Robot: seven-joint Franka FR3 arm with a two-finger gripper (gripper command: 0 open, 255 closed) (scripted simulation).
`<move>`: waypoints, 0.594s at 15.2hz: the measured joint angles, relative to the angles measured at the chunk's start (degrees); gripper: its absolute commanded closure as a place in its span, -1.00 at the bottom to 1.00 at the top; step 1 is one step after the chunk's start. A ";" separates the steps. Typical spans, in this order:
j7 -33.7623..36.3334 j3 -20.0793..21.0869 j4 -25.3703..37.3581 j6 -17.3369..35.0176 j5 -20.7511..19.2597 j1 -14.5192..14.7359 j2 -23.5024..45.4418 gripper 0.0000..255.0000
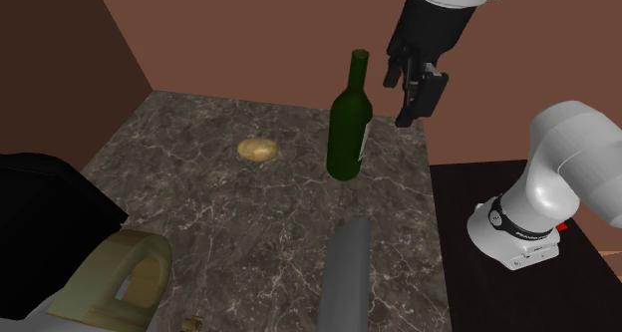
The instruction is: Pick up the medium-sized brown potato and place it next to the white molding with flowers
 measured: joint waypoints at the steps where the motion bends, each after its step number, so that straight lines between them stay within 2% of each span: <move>1: -0.41 -0.54 0.03 1.70 -0.12 -0.03 1.78 -1.00; 9: -4.71 -4.91 4.36 13.74 0.04 -0.13 16.41 -1.00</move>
